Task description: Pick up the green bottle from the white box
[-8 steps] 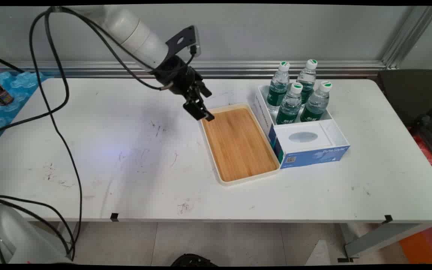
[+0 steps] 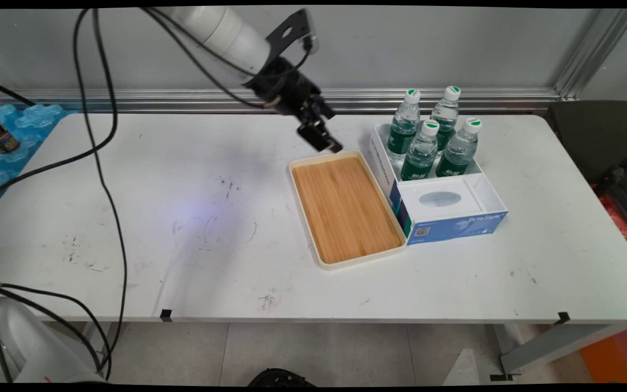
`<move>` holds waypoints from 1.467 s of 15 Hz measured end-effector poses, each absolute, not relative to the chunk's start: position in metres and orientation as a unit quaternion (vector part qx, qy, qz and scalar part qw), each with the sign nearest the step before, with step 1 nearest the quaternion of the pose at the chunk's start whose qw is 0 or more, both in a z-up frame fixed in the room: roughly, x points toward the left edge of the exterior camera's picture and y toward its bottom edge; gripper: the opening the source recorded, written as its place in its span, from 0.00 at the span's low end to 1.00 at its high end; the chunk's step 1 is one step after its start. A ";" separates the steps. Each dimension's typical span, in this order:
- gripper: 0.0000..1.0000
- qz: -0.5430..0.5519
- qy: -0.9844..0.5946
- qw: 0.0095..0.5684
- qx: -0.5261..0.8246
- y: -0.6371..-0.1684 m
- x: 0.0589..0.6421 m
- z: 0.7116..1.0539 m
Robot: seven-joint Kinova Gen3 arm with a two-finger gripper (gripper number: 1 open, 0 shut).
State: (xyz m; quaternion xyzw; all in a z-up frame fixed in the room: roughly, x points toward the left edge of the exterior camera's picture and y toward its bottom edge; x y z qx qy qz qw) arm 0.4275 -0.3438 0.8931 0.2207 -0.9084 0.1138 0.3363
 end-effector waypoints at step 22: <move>1.00 0.148 -0.867 0.430 0.204 -0.415 0.321 0.831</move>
